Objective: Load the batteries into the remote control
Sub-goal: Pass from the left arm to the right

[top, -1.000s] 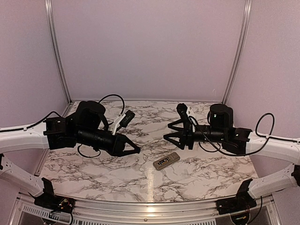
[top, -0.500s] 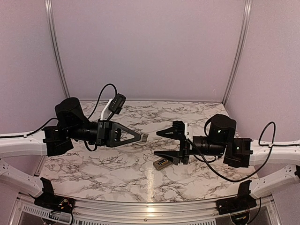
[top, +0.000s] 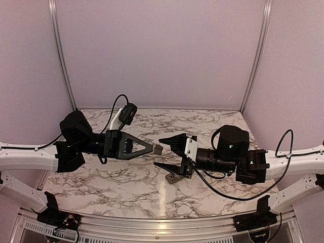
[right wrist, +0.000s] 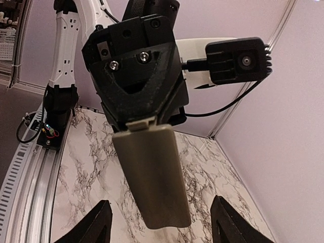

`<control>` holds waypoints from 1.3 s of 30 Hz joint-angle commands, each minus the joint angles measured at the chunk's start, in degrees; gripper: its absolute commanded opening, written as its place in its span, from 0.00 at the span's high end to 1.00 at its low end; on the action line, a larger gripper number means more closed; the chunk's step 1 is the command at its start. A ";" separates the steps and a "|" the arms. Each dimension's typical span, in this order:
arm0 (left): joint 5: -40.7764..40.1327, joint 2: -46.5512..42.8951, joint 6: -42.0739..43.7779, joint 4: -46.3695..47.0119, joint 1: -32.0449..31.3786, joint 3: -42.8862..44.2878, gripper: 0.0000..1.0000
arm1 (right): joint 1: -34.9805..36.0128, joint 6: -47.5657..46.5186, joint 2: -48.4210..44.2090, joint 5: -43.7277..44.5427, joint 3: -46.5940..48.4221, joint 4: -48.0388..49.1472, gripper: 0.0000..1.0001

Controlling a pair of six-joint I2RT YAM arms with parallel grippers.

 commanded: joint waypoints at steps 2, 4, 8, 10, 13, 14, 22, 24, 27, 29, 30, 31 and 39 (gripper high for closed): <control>0.76 0.95 -2.63 4.63 0.26 -1.08 1.00 | 1.46 -2.64 1.06 2.59 3.21 -0.60 0.39; 0.68 1.33 -3.04 4.63 0.26 -1.14 1.00 | 1.82 -2.96 1.15 2.54 3.72 -1.38 0.44; 0.80 2.39 -4.80 6.27 0.33 -1.71 1.00 | 2.61 -3.58 1.28 2.82 4.37 -2.13 0.51; 0.65 2.85 -5.81 7.67 0.35 -2.10 1.00 | 2.97 -3.96 1.54 3.07 4.63 -2.96 0.55; 0.42 3.15 -6.51 8.84 0.44 -2.36 1.00 | 3.26 -4.30 1.78 3.61 4.73 -3.32 0.67; 0.39 3.17 -6.54 8.92 0.44 -2.41 1.00 | 3.33 -4.38 1.88 3.79 4.89 -3.44 0.69; 0.57 3.35 -6.51 7.89 0.99 -2.59 0.88 | 3.35 -4.45 1.85 4.25 5.17 -3.95 0.78; 0.43 3.06 -6.60 7.33 1.50 -3.16 0.67 | 3.35 -4.42 1.76 4.25 5.24 -4.29 0.81; -0.02 1.36 -6.06 5.22 2.82 -3.91 0.50 | 3.36 -4.49 1.64 5.18 5.47 -5.41 0.84; -0.94 -0.78 -2.69 -0.98 3.99 -3.54 0.45 | 3.35 -4.26 1.73 6.29 5.94 -6.86 0.85; -1.79 -1.98 0.30 -6.23 4.38 -2.78 0.43 | 3.35 -3.84 1.89 6.14 6.25 -7.95 0.85; -2.97 -3.44 4.74 -12.20 4.61 -1.39 0.41 | 3.35 -3.44 2.04 5.90 6.62 -9.11 0.85; -23.39 -12.66 47.06 -54.49 4.25 8.69 0.37 | 3.35 1.36 3.43 0.86 9.12 -21.20 0.85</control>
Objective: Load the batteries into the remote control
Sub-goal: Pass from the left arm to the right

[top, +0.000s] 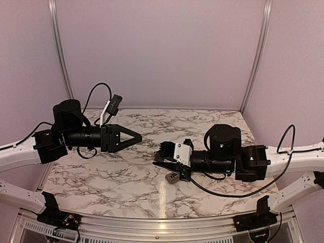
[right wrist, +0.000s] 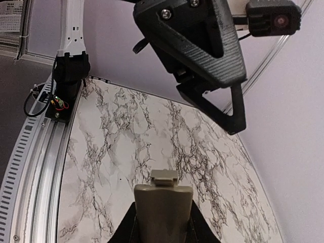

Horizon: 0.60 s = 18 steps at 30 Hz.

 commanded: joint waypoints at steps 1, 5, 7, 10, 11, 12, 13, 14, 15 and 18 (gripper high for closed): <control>-12.23 -5.50 28.68 -23.30 -0.75 3.20 0.38 | 0.55 4.18 1.40 -3.56 3.52 -10.26 0.85; -14.35 -9.37 41.03 -28.74 -2.62 3.66 0.39 | 0.55 6.02 2.39 -5.67 5.27 -14.92 0.85; -13.64 -11.13 44.13 -28.22 -4.01 2.25 0.39 | 0.48 6.94 2.33 -7.00 5.48 -15.73 0.85; -14.31 -11.32 47.30 -27.79 -6.93 1.18 0.39 | 0.17 7.66 2.66 -9.14 6.28 -17.03 0.85; -15.29 -11.01 47.96 -27.66 -8.00 1.24 0.39 | 0.09 7.76 2.95 -9.73 6.62 -17.41 0.84; -16.26 -10.33 48.61 -27.35 -9.33 1.25 0.39 | -0.09 7.97 3.26 -10.17 6.85 -17.79 0.84; -17.02 -9.33 49.22 -26.77 -10.66 1.21 0.39 | -0.21 8.12 3.53 -10.74 6.96 -17.97 0.84; -17.67 -8.58 49.69 -26.14 -11.99 1.30 0.38 | -0.28 8.21 3.88 -11.09 6.98 -17.93 0.84; -18.40 -7.78 50.39 -25.65 -13.30 1.53 0.38 | -0.32 8.26 4.30 -11.26 7.18 -18.05 0.84; -20.61 -5.62 51.96 -24.00 -16.50 2.43 0.39 | -0.38 8.63 5.49 -11.41 7.87 -18.71 0.85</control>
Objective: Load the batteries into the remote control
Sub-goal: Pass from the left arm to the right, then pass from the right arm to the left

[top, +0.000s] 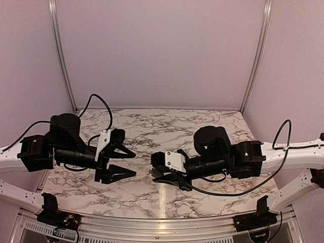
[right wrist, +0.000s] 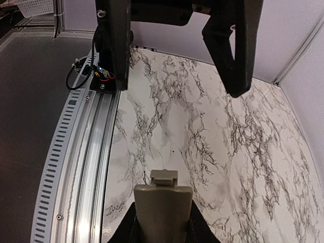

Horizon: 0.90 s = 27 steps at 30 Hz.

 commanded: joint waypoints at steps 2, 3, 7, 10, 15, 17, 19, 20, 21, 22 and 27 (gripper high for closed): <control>-5.22 3.65 6.34 1.49 -5.12 1.21 0.39 | -0.34 1.85 2.22 -1.46 2.98 -2.71 0.85; -5.78 4.37 7.08 1.44 -5.95 1.82 0.39 | -0.37 1.96 2.48 -1.28 3.18 -2.83 0.85; -6.43 7.67 8.87 0.74 -7.29 3.88 0.39 | -0.39 2.23 3.33 -0.43 4.07 -4.12 0.85; -7.29 9.88 9.20 -0.39 -7.83 5.10 0.39 | -0.45 2.45 3.69 -0.19 4.27 -4.64 0.85; -8.56 10.71 9.26 0.42 -7.83 5.27 0.39 | -0.46 2.34 3.93 -0.28 4.45 -4.84 0.85; -8.69 10.80 9.33 0.45 -7.85 5.43 0.42 | -0.46 2.17 4.06 -0.28 4.69 -4.83 0.85; -8.07 11.01 9.41 0.45 -7.89 5.44 0.45 | -0.46 2.07 4.24 -0.29 4.85 -4.81 0.85; -7.79 11.19 9.39 0.43 -7.87 5.44 0.45 | -0.46 2.00 4.34 -0.35 4.90 -4.86 0.85; -7.65 11.33 9.36 0.45 -7.93 5.37 0.45 | -0.46 1.93 4.41 -0.44 4.94 -4.76 0.85; -7.36 11.46 9.40 0.39 -7.90 5.36 0.45 | -0.46 1.89 4.38 -0.46 5.02 -4.66 0.85; -6.05 11.97 9.82 0.76 -7.89 4.93 0.47 | -0.46 1.72 4.33 -0.55 5.14 -4.52 0.85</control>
